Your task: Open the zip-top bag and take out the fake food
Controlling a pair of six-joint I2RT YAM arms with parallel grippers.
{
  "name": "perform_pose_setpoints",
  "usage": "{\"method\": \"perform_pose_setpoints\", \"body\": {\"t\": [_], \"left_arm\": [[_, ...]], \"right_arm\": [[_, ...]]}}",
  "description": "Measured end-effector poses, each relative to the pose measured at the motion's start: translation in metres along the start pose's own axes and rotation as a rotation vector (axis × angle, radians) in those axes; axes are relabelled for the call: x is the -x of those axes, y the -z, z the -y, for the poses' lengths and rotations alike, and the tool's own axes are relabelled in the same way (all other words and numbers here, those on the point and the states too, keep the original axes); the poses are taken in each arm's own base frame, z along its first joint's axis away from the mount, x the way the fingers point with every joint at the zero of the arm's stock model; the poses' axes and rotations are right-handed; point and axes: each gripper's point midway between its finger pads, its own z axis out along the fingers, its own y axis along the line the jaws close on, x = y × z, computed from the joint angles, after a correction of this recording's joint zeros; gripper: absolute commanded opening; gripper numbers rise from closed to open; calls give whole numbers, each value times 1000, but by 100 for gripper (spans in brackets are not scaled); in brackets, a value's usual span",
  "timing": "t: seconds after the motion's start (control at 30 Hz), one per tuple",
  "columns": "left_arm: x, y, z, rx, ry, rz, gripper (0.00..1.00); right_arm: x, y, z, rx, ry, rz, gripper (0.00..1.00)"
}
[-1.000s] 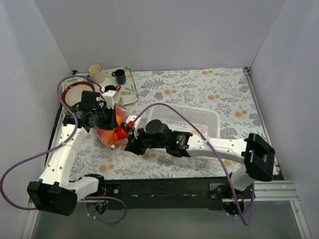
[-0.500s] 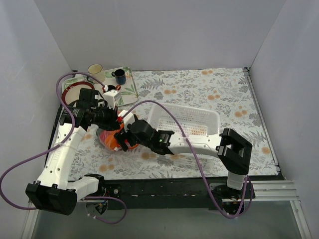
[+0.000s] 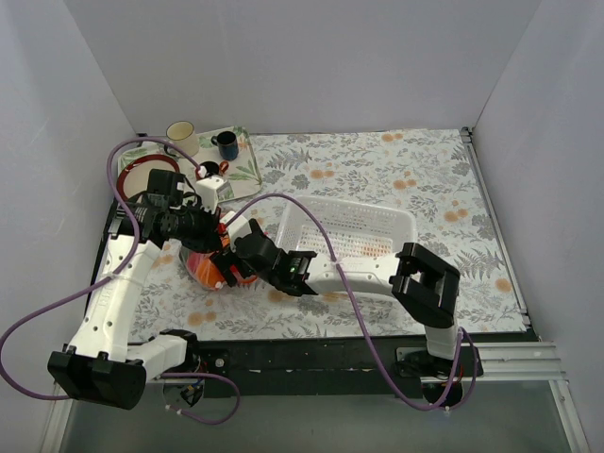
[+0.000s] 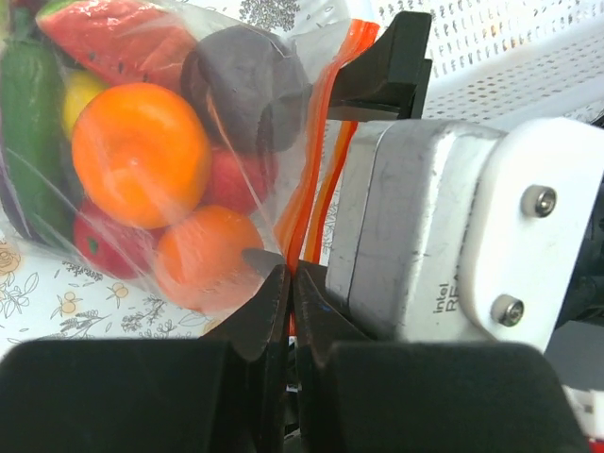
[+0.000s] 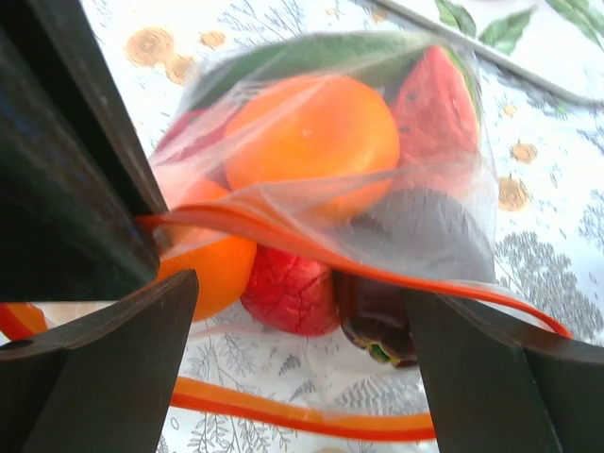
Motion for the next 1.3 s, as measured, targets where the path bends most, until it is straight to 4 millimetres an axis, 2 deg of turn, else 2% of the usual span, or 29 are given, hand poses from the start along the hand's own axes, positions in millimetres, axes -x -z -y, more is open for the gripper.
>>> {"method": "perform_pose_setpoints", "body": {"t": [0.2, 0.3, 0.33, 0.37, 0.6, 0.73, 0.87, 1.03, 1.13, 1.2, 1.3], "left_arm": [[-10, -7, -5, 5, -71, -28, 0], [-14, -8, -6, 6, -117, -35, 8], [-15, -8, -6, 6, -131, -35, 12], [-15, -8, -7, 6, -142, -36, 22], [-32, -16, -17, 34, -176, -91, 64], [-31, -13, -24, 72, -193, -96, 69], [-19, -6, -37, 144, -246, -75, 70], [2, 1, -58, 266, -324, -6, 65], [3, -3, -68, 313, -342, 11, 62], [5, -5, -68, 305, -336, 13, 63], [17, 0, -50, 210, -321, 34, 66]], "right_arm": [[-20, 4, 14, -112, 14, -34, 99], [-38, 7, 26, -158, 37, -69, 97], [-40, 7, 27, -163, 37, -72, 96], [-41, 7, 27, -163, 38, -75, 95], [-55, 9, 16, -80, 40, -101, 91], [-58, 9, 14, -70, 38, -113, 89], [-57, 10, 13, -68, 41, -118, 88], [-52, 9, 10, -56, 37, -110, 88], [-51, 9, 8, -51, 35, -108, 88], [-51, 10, 8, -51, 37, -109, 89], [-51, 10, 7, -51, 38, -108, 89]]}}
